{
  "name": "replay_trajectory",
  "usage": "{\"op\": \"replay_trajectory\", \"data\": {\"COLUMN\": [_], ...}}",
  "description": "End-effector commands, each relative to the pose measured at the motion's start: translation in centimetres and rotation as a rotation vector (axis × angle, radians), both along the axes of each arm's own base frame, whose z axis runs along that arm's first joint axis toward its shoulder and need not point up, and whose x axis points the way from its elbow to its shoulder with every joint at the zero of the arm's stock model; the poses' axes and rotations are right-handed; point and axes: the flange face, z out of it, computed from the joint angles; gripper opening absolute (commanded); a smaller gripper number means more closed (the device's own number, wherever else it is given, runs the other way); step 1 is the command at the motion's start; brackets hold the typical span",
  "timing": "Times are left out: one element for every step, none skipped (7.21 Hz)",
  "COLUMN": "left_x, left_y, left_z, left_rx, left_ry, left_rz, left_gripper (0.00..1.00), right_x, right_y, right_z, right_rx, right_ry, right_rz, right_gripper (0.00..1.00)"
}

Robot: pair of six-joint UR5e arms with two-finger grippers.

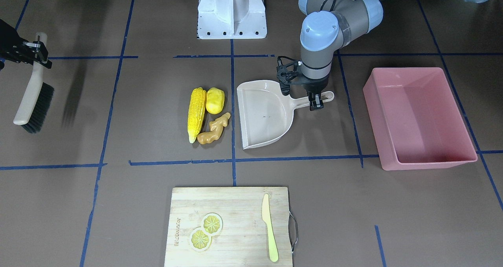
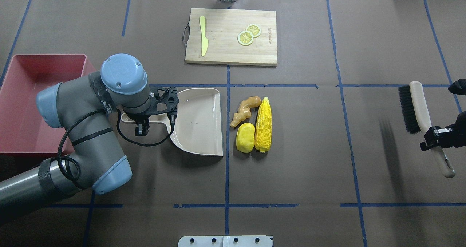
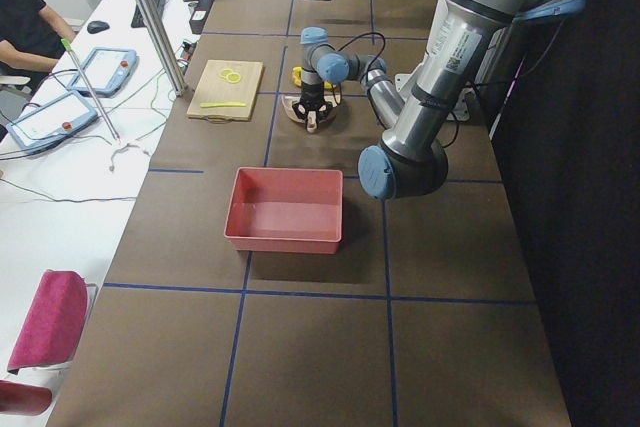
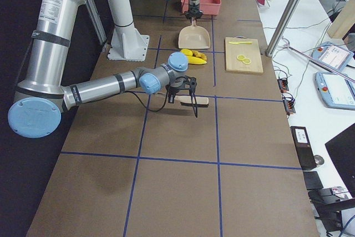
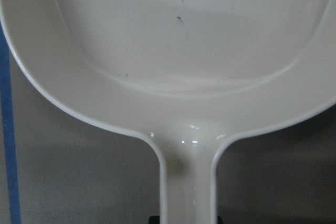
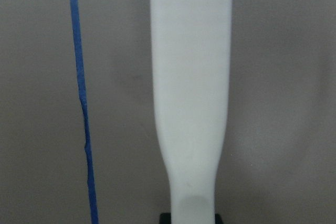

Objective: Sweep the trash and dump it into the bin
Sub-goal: 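Bring the brush in the right gripper beside the corn and potato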

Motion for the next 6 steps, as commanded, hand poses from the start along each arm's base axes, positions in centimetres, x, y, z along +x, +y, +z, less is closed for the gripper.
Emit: {"op": "replay_trajectory", "data": {"left_x": [0.1,0.1,0.0,0.1,0.7,0.9], "left_y": [0.1,0.1,0.0,-0.2,0.3,0.5], "left_z": [-1.0,-0.8,-0.3,0.0,0.0,0.0], "left_rx": [0.0,-0.001,0.01,0.029,0.03,0.036], "left_ry": [-0.007,-0.01,-0.027,-0.044,-0.047,-0.049], "left_rz": [0.005,0.004,-0.003,-0.013,-0.003,-0.001], "left_gripper": [0.0,0.0,0.0,0.0,0.0,0.0], "right_x": [-5.1,-8.6,-10.4,-11.6,-14.1,-16.4], "right_y": [-0.4,0.3,0.7,0.6,-0.6,-1.4], "right_z": [-3.3,-4.4,-5.1,-6.1,-9.1,-11.9], "right_rx": [-0.062,-0.062,-0.062,-0.088,-0.084,-0.09], "right_ry": [-0.008,0.012,0.019,0.03,0.067,0.114], "right_rz": [0.02,0.007,0.008,0.008,0.011,0.006], "right_gripper": [0.0,0.0,0.0,0.0,0.0,0.0]}}
